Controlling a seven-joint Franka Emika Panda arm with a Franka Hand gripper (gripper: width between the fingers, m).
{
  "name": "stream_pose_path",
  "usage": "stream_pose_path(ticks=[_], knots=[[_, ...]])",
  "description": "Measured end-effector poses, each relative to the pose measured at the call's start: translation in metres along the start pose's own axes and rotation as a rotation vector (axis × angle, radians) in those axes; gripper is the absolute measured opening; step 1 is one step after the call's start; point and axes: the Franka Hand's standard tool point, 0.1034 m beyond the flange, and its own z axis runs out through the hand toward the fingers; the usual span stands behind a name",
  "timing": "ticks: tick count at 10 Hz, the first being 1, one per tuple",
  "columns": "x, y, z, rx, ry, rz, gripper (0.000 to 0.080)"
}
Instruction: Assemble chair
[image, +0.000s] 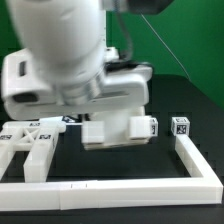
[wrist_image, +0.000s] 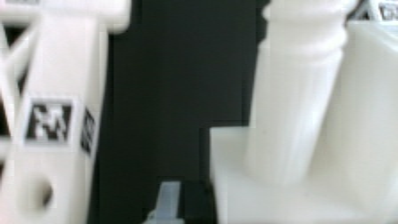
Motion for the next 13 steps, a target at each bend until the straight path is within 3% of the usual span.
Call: stream_pose_path(ticks=[1,3,5,6,10,13], knots=[[0.005,0.002,0.006,-0.003,-0.079,0.025,0.0035],[0.010,0.003,0.010,-0.020,-0.112,0.022,0.0034],[0.006,0.003,0.017,-0.101,-0.216,0.031,0.0035],[0.013,0.000,0.017,-0.116,-0.212,0.032,0.0035],[0.018,-0.001,0.019,-0.121,-0.196,0.045,0.0035],[0.012,0.002,0.024,-0.115,-0.233,0.071,0.0035]])
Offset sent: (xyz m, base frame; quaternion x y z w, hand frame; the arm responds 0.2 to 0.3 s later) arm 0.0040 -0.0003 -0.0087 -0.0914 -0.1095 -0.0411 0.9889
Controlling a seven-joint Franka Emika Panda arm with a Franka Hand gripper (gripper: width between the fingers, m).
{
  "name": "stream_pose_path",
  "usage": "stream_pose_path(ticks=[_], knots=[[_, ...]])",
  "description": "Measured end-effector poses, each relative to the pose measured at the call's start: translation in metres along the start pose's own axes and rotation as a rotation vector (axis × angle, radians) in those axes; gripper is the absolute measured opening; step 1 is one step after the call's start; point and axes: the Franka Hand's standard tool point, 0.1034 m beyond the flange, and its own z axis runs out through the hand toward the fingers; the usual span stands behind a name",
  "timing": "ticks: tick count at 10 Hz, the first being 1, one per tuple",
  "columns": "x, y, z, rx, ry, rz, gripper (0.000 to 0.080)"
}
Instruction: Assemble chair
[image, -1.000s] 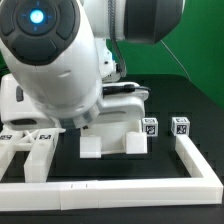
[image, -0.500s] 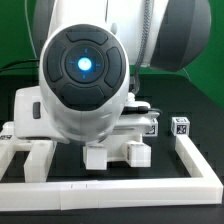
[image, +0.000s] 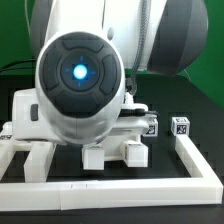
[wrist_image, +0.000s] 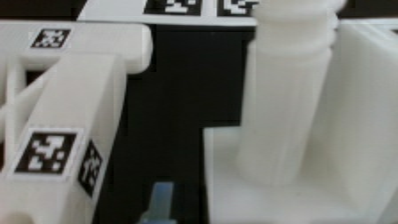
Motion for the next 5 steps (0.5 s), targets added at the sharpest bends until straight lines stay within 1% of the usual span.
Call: stream_pose_path(ticks=[2,5], knots=[[-0.0010,0.0020,0.0030,0.005,-0.010,0.021,0.0035],[-0.0010,0.0030,0.0026,0.006,-0.010,0.021,0.0035]])
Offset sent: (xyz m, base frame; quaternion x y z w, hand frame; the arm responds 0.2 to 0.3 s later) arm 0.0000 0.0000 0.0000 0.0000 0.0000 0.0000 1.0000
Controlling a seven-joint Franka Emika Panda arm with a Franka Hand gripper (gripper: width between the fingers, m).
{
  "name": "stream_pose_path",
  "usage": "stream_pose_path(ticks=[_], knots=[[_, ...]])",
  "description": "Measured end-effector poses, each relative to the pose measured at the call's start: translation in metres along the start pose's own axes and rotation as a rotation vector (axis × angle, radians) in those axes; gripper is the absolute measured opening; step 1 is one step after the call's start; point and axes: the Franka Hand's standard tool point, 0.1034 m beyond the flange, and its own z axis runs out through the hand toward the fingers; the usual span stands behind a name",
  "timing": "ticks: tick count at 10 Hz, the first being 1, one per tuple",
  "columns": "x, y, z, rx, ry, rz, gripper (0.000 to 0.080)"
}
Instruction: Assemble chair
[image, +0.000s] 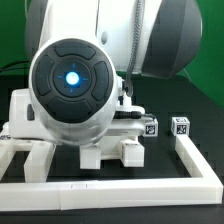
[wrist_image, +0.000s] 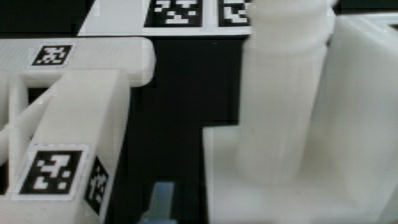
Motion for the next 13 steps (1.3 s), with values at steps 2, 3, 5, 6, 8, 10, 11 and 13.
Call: stream_pose_path(ticks=[2,3,5,6,8,10,11,13], knots=[[0.0029,0.0005,-0.0009,-0.001,0.013,0.000,0.0140],[0.0039,0.0007,-0.0013,-0.002,0.018,0.001,0.0279],[0.0048,0.0008,-0.0016,-0.002,0.022,0.001,0.0582],[0.0050,0.0008,-0.0017,-0.002,0.022,0.001,0.0582],[0.0053,0.0009,-0.0018,-0.002,0.024,0.001,0.0645],[0.0060,0.0010,-0.0021,-0.003,0.027,0.001,0.0649],[0.0066,0.0010,-0.0024,-0.003,0.030,0.001,0.0649],[0.0075,0.0017,-0.0027,-0.003,0.034,0.001,0.0649]])
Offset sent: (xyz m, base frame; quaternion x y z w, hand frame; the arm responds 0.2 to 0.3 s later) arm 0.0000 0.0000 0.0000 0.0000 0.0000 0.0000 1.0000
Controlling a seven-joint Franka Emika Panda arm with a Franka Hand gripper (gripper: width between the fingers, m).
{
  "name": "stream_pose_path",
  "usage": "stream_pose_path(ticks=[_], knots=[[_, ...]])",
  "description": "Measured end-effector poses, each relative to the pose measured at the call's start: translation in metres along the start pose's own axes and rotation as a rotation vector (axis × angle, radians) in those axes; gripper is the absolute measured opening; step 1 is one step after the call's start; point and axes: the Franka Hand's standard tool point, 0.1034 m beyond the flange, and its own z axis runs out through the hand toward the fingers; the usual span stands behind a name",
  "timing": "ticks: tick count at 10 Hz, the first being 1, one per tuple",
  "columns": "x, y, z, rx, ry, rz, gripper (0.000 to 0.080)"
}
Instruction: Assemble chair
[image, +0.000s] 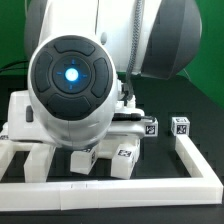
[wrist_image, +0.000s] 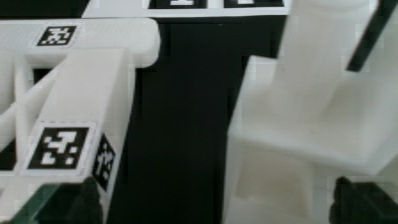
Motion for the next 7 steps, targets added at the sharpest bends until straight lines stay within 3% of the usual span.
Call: stream_pose_path(ticks=[2,5,6,7], knots=[[-0.001,0.007,-0.012,0.006,0.030,-0.008,0.0649],[-0.026,0.018,-0.054,0.021,0.122,-0.060,0.0649],[-0.016,0.023,-0.072,0.007,0.231,-0.080,0.0649],[-0.019,0.026,-0.088,0.001,0.367,-0.097,0.0649]])
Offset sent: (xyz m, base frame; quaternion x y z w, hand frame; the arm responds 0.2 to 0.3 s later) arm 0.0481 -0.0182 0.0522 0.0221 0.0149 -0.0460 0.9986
